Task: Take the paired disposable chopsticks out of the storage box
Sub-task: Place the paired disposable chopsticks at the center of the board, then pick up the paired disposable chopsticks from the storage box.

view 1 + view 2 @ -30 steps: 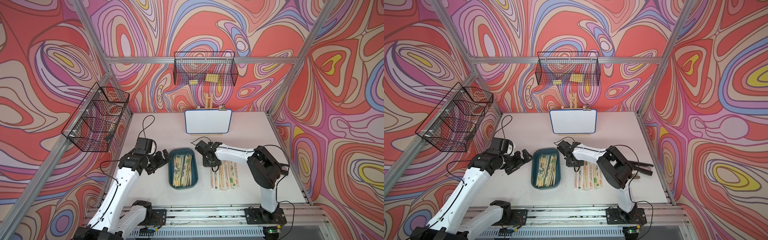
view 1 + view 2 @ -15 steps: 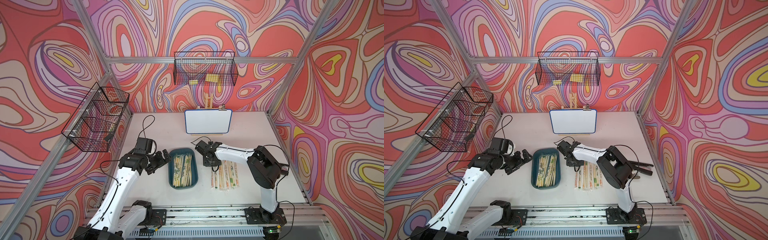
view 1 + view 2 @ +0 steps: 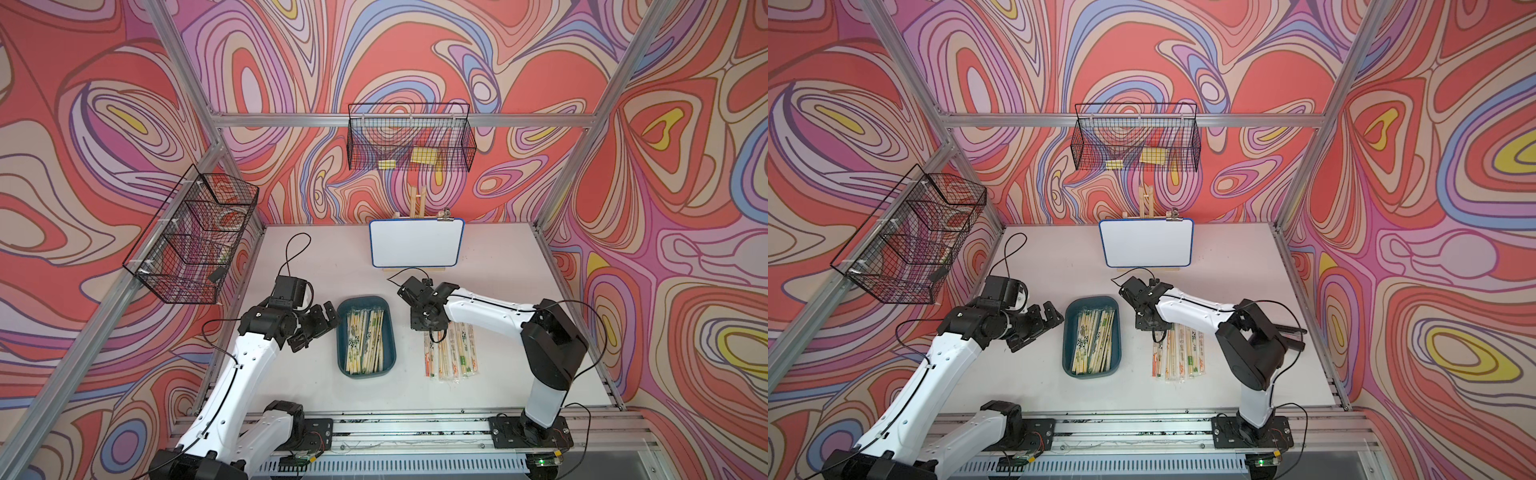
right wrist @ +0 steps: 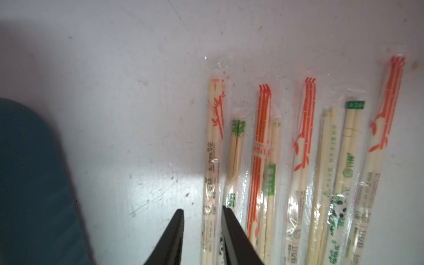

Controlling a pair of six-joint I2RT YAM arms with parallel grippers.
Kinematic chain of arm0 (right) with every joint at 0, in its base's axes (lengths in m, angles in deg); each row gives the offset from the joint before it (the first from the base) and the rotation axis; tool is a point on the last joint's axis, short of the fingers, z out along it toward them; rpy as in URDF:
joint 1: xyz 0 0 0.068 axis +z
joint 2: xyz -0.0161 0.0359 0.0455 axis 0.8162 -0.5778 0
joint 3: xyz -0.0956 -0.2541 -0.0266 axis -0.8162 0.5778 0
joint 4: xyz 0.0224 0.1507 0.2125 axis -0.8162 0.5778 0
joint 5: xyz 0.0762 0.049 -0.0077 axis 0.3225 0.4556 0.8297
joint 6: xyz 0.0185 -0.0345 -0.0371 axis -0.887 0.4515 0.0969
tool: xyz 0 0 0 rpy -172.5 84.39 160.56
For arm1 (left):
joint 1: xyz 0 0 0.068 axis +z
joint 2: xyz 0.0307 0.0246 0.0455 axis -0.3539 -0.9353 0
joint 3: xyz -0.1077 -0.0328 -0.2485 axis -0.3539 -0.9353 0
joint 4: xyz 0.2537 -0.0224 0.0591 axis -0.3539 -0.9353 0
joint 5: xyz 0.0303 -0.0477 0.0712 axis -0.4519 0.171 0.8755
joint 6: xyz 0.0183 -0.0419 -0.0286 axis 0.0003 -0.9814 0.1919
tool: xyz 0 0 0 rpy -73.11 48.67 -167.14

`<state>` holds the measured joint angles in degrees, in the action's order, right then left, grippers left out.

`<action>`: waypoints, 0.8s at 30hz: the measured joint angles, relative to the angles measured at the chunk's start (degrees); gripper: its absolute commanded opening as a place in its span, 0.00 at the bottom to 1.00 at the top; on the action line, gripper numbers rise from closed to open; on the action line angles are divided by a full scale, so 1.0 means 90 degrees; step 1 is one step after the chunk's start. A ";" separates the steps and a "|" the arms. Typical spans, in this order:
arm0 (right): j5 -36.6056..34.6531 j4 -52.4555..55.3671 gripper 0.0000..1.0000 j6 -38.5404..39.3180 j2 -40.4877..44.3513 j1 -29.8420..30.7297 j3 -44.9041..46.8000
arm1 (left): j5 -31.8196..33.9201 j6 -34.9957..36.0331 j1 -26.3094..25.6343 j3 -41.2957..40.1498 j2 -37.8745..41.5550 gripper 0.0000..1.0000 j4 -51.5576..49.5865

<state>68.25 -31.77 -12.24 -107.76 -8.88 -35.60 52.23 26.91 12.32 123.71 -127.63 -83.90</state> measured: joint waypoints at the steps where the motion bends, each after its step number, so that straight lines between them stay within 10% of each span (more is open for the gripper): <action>1: 0.0102 0.0000 0.34 0.0005 0.0199 0.0000 -0.0010 | 0.0027 0.0022 0.0000 0.0000 0.0000 1.00 -0.0012; 24: 0.0792 -0.0673 0.32 -0.0784 -0.0925 0.1086 -0.1630 | 0.0432 0.0187 0.0328 -0.0138 -0.0952 1.00 0.0257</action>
<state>75.38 -37.82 -19.30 -116.09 0.89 -50.27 56.12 28.59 15.28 122.46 -136.20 -81.59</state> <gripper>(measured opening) 0.324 0.997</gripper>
